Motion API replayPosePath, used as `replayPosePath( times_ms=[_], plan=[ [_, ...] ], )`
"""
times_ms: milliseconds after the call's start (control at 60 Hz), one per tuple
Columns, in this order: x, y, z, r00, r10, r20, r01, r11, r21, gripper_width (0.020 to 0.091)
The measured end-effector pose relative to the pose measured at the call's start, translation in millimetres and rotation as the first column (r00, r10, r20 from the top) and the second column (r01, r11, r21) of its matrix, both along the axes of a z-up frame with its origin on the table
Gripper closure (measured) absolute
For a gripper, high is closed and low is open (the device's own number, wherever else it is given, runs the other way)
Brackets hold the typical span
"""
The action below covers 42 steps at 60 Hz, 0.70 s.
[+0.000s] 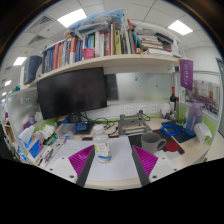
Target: Pour water
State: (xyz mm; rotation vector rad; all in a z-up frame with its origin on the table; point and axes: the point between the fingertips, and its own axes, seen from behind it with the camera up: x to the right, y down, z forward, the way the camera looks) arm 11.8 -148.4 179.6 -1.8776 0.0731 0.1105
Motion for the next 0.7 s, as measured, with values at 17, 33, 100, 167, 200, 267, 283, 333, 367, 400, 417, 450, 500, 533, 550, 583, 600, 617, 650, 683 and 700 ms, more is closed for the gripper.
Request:
replayPosePath(
  times_ms=[17, 33, 100, 167, 200, 267, 283, 333, 367, 400, 417, 450, 500, 533, 550, 583, 600, 617, 650, 683, 700],
  plan=[
    [-8, 6, -8, 1.0, 0.005, 0.006, -0.005, 1.0, -0.002, 0.0342],
    [-13, 12, -14, 1.0, 0.01, 0.015, -0.01, 1.0, -0.003, 0.0339],
    [-30, 35, -38, 0.997, 0.02, 0.072, -0.02, 1.0, -0.005, 0.0333],
    [-40, 58, -54, 0.993, 0.016, 0.114, -0.018, 1.0, 0.013, 0.0337],
    [-44, 69, -61, 0.992, 0.01, 0.123, -0.013, 1.0, 0.018, 0.0338],
    [-47, 88, -76, 0.992, -0.006, 0.13, 0.005, 1.0, 0.007, 0.034],
    [-47, 92, -79, 0.991, -0.009, 0.131, 0.008, 1.0, 0.004, 0.034],
    [-46, 104, -84, 0.99, -0.021, 0.136, 0.02, 1.0, 0.008, 0.0338],
    [-45, 110, -87, 0.99, -0.029, 0.136, 0.027, 1.0, 0.012, 0.0337],
    [-45, 117, -88, 0.991, -0.03, 0.134, 0.027, 0.999, 0.022, 0.0337],
    [-45, 120, -88, 0.991, -0.031, 0.133, 0.028, 0.999, 0.026, 0.0337],
    [-44, 126, -90, 0.991, -0.036, 0.132, 0.032, 0.999, 0.035, 0.0337],
    [-45, 135, -91, 0.991, -0.031, 0.131, 0.025, 0.998, 0.052, 0.0338],
    [-44, 140, -93, 0.991, -0.031, 0.13, 0.024, 0.998, 0.055, 0.0339],
    [-44, 142, -95, 0.991, -0.031, 0.129, 0.023, 0.998, 0.056, 0.0341],
    [-45, 145, -97, 0.991, -0.026, 0.13, 0.018, 0.998, 0.059, 0.035],
    [-46, 147, -97, 0.991, -0.022, 0.133, 0.014, 0.998, 0.062, 0.0356],
    [-47, 148, -97, 0.99, -0.018, 0.138, 0.008, 0.998, 0.068, 0.0362],
    [-46, 151, -95, 0.988, -0.016, 0.151, 0.003, 0.997, 0.083, 0.0378],
    [-47, 154, -93, 0.986, -0.01, 0.167, -0.007, 0.995, 0.099, 0.0405],
    [-48, 155, -93, 0.985, -0.005, 0.174, -0.014, 0.995, 0.104, 0.0435]
  ],
)
